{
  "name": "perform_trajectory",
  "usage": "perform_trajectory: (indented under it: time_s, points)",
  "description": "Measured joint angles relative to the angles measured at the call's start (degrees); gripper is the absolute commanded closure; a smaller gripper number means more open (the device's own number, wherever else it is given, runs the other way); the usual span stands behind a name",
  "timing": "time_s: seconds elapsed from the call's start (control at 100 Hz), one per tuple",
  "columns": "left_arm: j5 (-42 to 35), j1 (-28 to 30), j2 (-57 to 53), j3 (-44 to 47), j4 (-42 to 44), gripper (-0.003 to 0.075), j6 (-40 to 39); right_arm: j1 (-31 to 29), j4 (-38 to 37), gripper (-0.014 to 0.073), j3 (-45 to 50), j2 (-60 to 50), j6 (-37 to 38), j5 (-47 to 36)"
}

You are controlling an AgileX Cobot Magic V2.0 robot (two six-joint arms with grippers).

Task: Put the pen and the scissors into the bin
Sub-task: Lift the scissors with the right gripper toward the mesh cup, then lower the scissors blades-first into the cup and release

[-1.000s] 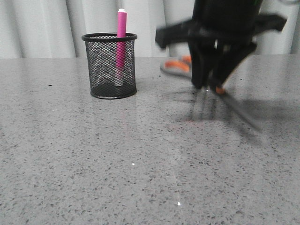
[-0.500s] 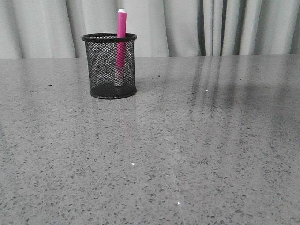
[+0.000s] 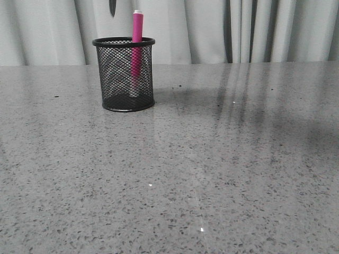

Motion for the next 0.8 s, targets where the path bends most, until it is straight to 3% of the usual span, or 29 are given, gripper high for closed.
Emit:
perform_trajectory:
  time_s: [0.26,0.8]
  points:
    - [0.00,0.00,0.00,0.00,0.00,0.0701,0.00,-2.01,-0.11,0.0670,0.00,7.73,-0.04,-3.65]
    - [0.10,0.00,0.00,1.69,0.75,0.0701,0.00,-2.25,-3.76,0.0670,4.18,8.20,-0.04,-3.62]
